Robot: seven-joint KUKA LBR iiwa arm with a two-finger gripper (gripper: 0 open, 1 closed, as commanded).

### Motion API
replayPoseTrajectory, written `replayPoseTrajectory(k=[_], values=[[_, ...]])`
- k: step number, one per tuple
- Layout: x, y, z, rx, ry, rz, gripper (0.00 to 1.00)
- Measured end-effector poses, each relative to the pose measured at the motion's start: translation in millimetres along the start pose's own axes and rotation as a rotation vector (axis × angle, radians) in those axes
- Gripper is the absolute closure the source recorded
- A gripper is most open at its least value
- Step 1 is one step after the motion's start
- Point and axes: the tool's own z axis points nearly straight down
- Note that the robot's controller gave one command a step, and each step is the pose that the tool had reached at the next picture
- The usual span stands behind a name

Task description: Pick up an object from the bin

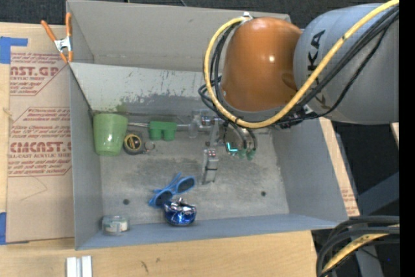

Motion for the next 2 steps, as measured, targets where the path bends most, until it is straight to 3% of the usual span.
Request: replayPoseTrajectory(k=[1, 2], values=[[-25.6, -14.5, -59.7, -0.001, -0.017, -0.005, 0.0], [44.3, 48.6, 96.4, 0.0, 0.002, -0.176, 0.0]])
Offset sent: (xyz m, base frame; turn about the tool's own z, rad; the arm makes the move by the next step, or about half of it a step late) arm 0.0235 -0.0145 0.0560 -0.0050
